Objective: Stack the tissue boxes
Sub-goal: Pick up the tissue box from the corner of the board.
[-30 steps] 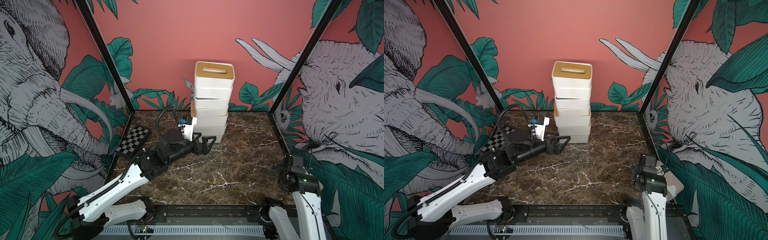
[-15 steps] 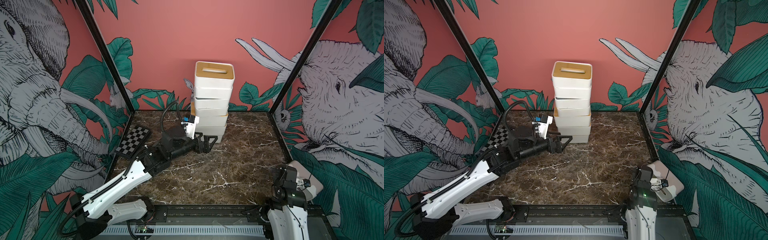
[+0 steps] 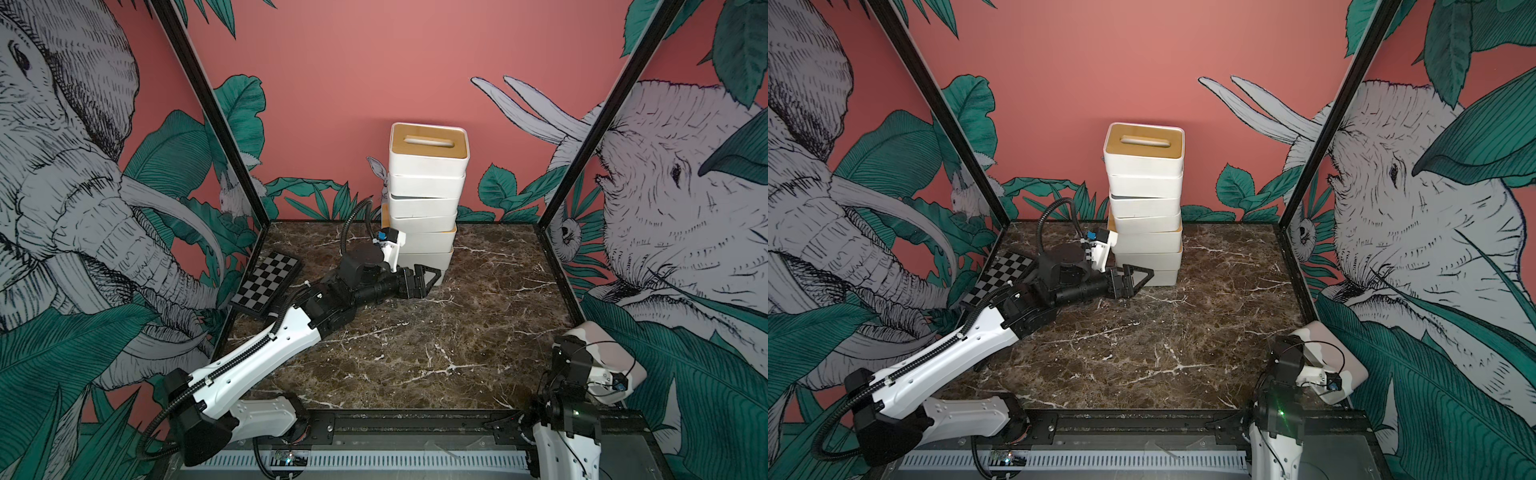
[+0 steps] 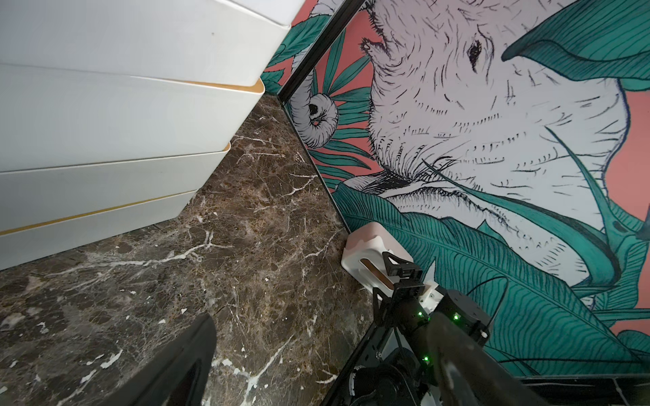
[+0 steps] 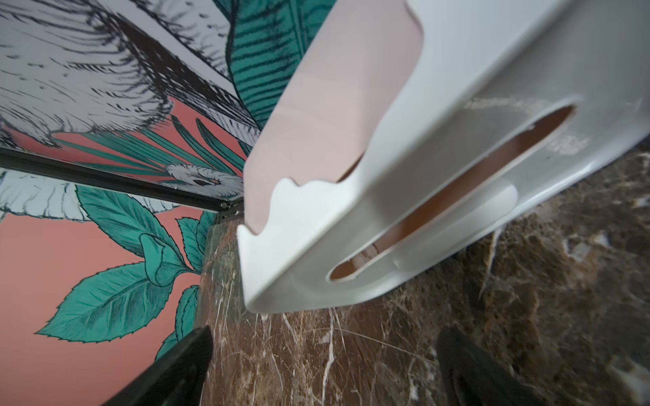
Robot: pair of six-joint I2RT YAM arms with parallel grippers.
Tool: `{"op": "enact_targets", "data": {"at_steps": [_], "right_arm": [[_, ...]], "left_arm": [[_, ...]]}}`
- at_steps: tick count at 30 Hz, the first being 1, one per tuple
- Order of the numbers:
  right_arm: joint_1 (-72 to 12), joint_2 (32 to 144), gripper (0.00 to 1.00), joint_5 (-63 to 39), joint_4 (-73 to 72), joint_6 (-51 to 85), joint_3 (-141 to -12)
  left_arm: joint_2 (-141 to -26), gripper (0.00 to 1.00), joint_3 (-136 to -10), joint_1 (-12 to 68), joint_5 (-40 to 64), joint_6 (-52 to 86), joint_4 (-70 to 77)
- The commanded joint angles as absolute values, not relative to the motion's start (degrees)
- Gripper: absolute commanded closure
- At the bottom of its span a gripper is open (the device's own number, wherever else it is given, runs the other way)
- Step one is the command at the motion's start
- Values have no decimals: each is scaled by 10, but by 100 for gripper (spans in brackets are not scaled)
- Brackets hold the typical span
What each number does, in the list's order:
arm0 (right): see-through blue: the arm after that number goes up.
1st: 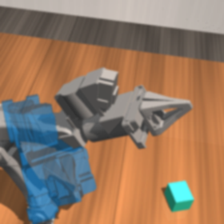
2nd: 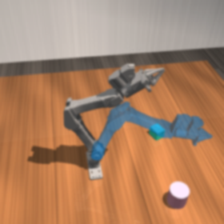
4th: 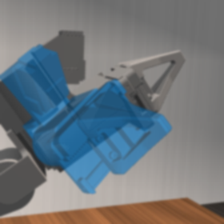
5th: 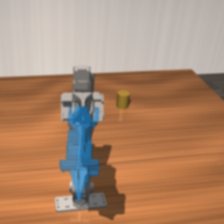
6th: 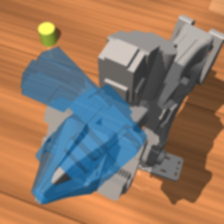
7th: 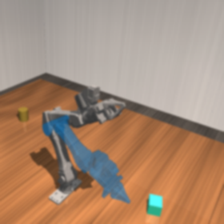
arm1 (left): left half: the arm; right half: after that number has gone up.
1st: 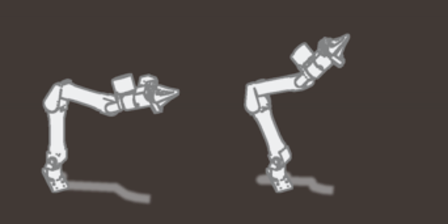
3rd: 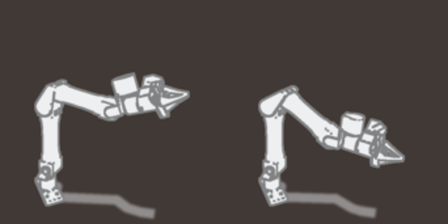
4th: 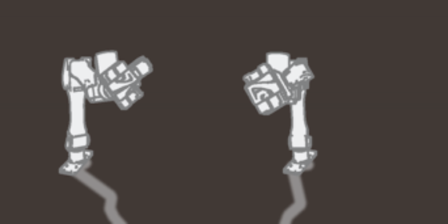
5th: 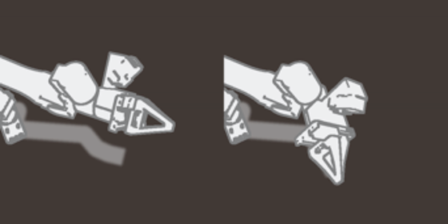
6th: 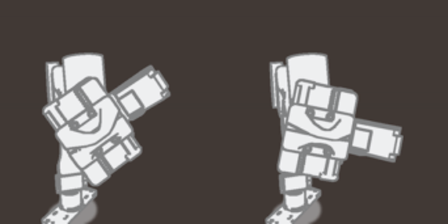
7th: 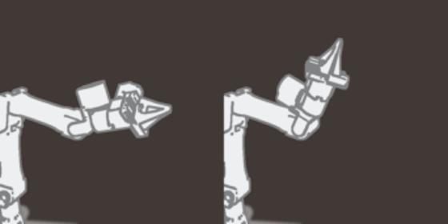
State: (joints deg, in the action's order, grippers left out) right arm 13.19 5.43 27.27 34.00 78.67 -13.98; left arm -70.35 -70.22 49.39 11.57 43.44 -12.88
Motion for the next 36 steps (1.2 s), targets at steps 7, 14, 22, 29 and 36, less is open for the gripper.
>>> {"op": "enact_targets", "data": {"at_steps": [7,14,22,29,36], "right_arm": [[135,51,1,375,202,728,-92],[135,34,0,407,104,691,-45],[136,60,0,421,37,740,1],[137,103,0,406,19,768,2],[137,140,0,425,41,816,1]], "left_arm": [[-699,6,-675,472,154,495,-76],[-689,6,-665,470,148,499,-79],[-691,7,-654,466,149,521,-57],[-696,7,-645,465,143,538,-44],[-698,8,-641,464,142,545,-36]]}}
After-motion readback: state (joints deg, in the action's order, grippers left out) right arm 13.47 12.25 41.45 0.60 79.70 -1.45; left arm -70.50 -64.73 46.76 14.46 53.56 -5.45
